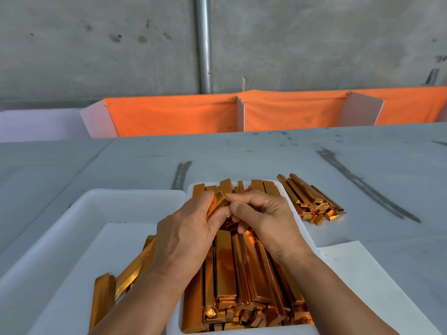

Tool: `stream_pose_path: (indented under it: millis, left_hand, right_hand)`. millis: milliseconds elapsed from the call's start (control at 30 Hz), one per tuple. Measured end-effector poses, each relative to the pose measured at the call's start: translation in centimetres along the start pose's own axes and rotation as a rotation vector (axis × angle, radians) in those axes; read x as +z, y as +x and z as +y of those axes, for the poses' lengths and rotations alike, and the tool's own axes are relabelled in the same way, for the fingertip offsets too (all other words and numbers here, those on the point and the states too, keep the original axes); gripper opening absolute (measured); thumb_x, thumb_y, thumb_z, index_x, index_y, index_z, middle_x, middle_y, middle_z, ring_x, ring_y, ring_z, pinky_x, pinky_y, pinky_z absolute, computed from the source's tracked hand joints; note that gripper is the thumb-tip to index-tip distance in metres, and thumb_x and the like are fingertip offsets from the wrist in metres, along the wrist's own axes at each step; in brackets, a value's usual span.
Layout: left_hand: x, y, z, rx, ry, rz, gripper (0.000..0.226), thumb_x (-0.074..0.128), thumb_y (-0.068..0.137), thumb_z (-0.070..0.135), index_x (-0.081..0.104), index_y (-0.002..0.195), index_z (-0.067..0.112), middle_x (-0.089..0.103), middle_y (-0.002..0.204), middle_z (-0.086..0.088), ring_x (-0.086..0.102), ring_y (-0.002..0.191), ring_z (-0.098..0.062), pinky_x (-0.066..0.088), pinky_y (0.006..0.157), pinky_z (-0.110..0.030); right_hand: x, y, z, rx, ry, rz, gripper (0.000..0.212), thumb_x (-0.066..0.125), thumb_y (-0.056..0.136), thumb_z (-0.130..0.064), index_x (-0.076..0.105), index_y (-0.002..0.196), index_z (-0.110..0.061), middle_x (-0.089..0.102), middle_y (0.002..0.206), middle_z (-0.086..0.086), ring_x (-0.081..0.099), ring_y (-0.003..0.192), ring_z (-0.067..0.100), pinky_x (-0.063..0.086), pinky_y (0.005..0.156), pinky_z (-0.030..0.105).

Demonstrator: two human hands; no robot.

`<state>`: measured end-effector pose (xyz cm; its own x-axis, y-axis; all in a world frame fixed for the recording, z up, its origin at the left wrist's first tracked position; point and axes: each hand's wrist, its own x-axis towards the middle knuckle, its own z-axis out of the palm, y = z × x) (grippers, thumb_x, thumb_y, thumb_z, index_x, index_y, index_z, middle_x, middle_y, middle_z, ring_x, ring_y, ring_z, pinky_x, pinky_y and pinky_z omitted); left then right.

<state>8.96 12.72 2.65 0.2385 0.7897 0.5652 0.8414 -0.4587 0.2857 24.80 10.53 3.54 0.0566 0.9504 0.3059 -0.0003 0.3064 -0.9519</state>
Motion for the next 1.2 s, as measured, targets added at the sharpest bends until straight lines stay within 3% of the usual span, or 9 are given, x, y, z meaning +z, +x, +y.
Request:
stream_pose_path:
  millis: [200, 300, 433, 600, 733, 800, 900, 1200]
  left_hand:
    - [-0.1, 0.0, 0.6, 0.017, 0.039, -0.021, 0.052, 0.024, 0.089, 0.068, 0.051, 0.111, 0.030, 0.045, 0.074, 0.017, 0.046, 0.059, -0.005, 0.029, 0.049, -0.016]
    - [-0.2, 0.0, 0.8, 0.020, 0.038, -0.035, 0.058, 0.024, 0.087, 0.067, 0.052, 0.121, 0.029, 0.052, 0.080, 0.015, 0.048, 0.064, -0.005, 0.038, 0.052, -0.019]
    - [-0.4, -0.3, 1.0, 0.044, -0.031, -0.049, 0.066, 0.023, 0.089, 0.065, 0.045, 0.140, 0.030, 0.066, 0.107, 0.009, 0.063, 0.084, -0.009, 0.051, 0.064, -0.025]
    - [-0.3, -0.4, 1.0, 0.059, -0.130, -0.060, 0.067, 0.018, 0.089, 0.059, 0.034, 0.148, 0.032, 0.064, 0.115, 0.010, 0.058, 0.087, -0.003, 0.033, 0.066, -0.006]
    - [-0.1, -0.4, 0.9, 0.013, -0.246, -0.063, 0.070, 0.018, 0.088, 0.060, 0.028, 0.151, 0.030, 0.062, 0.125, 0.005, 0.059, 0.102, -0.005, 0.041, 0.079, -0.014]
    - [0.0, -0.3, 0.8, -0.015, -0.282, -0.055, 0.071, 0.019, 0.087, 0.059, 0.028, 0.151, 0.028, 0.057, 0.134, 0.004, 0.052, 0.108, 0.001, 0.035, 0.083, -0.005]
    - [0.2, -0.4, 0.8, -0.016, -0.291, -0.054, 0.069, 0.020, 0.089, 0.058, 0.026, 0.151, 0.028, 0.055, 0.135, 0.006, 0.044, 0.104, 0.007, 0.031, 0.073, 0.005]
    - [0.2, -0.5, 1.1, 0.053, -0.307, -0.066, 0.062, 0.033, 0.094, 0.050, 0.023, 0.152, 0.031, 0.051, 0.137, 0.009, 0.056, 0.111, -0.005, 0.045, 0.085, -0.013]
  right_hand:
    - [0.3, 0.0, 0.0, 0.025, -0.009, 0.040, 0.004, 0.074, 0.085, -0.012, 0.073, 0.086, -0.016, 0.069, 0.074, 0.012, 0.058, 0.061, 0.021, 0.051, 0.051, 0.022]
    - [0.4, 0.1, 0.2, 0.050, -0.053, 0.075, 0.004, 0.076, 0.085, -0.014, 0.072, 0.086, -0.015, 0.067, 0.068, 0.007, 0.056, 0.055, 0.017, 0.050, 0.049, 0.021]
    - [0.1, 0.2, 0.0, 0.047, -0.060, 0.124, 0.005, 0.071, 0.088, -0.009, 0.073, 0.086, -0.013, 0.065, 0.061, -0.002, 0.053, 0.048, 0.007, 0.045, 0.047, 0.017]
    - [-0.1, 0.2, -0.2, 0.038, -0.049, 0.117, 0.010, 0.066, 0.092, -0.010, 0.075, 0.093, -0.015, 0.063, 0.060, -0.009, 0.053, 0.049, 0.001, 0.044, 0.048, 0.015]
    - [0.1, 0.0, -0.4, 0.043, 0.026, 0.046, 0.022, 0.060, 0.096, -0.010, 0.077, 0.100, -0.025, 0.070, 0.072, -0.008, 0.059, 0.059, 0.003, 0.048, 0.052, 0.017]
    - [0.3, 0.0, -0.4, 0.041, 0.057, 0.004, 0.027, 0.061, 0.095, -0.006, 0.076, 0.102, -0.027, 0.073, 0.081, -0.004, 0.062, 0.065, 0.008, 0.050, 0.052, 0.019]
    - [0.3, 0.1, -0.4, 0.038, 0.047, 0.000, 0.024, 0.064, 0.092, -0.005, 0.077, 0.102, -0.023, 0.073, 0.083, 0.001, 0.063, 0.068, 0.011, 0.050, 0.052, 0.020]
    - [0.4, 0.3, -0.3, 0.034, 0.038, 0.086, 0.006, 0.071, 0.087, -0.007, 0.072, 0.088, -0.012, 0.067, 0.067, 0.001, 0.059, 0.055, 0.006, 0.047, 0.046, 0.017]
